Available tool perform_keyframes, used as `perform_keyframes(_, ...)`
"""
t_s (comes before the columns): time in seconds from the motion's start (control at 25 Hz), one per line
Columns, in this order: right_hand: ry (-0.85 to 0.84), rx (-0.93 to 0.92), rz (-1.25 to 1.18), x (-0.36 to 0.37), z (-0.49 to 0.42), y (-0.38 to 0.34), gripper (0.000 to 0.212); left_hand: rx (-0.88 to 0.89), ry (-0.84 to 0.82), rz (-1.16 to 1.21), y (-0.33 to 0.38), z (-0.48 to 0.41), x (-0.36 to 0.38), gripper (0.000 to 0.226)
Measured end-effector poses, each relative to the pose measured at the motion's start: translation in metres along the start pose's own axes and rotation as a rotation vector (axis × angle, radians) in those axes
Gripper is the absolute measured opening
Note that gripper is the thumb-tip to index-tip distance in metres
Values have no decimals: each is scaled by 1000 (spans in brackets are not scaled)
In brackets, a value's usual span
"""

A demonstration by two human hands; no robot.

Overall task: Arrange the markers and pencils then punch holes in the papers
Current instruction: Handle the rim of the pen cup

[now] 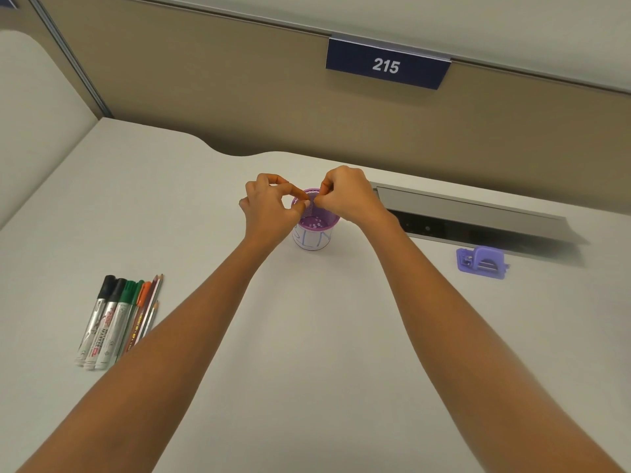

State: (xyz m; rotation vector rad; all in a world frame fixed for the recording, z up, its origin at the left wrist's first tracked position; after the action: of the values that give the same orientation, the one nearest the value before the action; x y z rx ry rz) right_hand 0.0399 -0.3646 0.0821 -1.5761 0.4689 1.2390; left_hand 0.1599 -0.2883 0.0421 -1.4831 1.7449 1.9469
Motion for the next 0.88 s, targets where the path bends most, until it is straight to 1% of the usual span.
perform_keyframes(0.2, -6, -12, -36, -3, 2, 3, 23, 15, -11, -25, 4, 1, 1, 21)
perform_keyframes(0.28, -19, -33, -39, -4, 3, 5, 21, 21, -19, -42, 6, 2, 2, 24)
perform_keyframes(0.4, 5, -45, -44, -6, 7, 6, 20, 29, -19, -49, 9, 4, 2, 31)
perform_keyframes(0.48, 38, -50, -89, -11, 14, 5, 19, 41, 15, -41, 13, 8, -1, 32)
perform_keyframes(0.6, 80, -73, -228, -29, 34, 5, 15, 65, 95, 0, 21, 18, -8, 31)
perform_keyframes(0.72, 132, -75, -336, -54, 63, 25, 14, 125, 147, 59, 34, 37, -9, 29)
perform_keyframes(0.88, 173, 7, -401, -84, 104, 77, 17, 194, 186, 112, 53, 70, -4, 25)
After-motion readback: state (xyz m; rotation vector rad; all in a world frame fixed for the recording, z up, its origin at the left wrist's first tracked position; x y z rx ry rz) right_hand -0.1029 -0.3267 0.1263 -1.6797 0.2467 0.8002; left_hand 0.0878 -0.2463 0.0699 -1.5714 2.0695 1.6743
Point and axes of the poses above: each hand's wrist, its own z-axis away from the middle knuckle, its own x-axis out of the palm, y = z × x, the point moved 4 cm from there along -z, towards the middle knuckle, and after that the axes turned 4 degrees about y, right-handed, at the moved point
